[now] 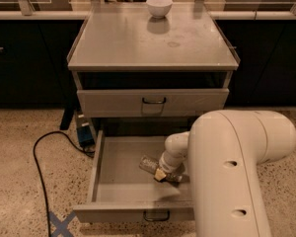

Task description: Place water bottle into middle drawer

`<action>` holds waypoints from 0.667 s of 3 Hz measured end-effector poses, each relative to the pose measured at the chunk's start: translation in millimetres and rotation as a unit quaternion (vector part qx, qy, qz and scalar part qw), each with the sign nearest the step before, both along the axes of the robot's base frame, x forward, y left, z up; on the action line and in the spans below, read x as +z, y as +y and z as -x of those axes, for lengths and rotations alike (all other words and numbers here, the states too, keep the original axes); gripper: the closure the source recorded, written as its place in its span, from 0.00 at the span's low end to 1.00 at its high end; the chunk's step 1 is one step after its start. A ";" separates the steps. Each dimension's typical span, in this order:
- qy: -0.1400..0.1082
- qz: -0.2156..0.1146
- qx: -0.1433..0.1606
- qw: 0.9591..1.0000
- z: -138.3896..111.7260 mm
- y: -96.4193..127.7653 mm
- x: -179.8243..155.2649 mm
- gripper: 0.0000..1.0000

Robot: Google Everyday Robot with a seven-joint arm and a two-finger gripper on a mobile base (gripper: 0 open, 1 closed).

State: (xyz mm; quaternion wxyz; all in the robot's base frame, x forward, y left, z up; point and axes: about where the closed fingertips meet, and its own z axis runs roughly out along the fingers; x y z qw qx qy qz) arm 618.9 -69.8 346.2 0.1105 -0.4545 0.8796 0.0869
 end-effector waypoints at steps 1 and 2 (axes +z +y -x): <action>0.000 0.000 0.000 1.000 0.0 0.0 0.0 0.00; 0.000 0.000 0.000 1.000 0.0 0.0 0.0 0.00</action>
Offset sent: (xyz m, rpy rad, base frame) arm 0.0000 0.0000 0.0000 0.0000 0.0000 0.0000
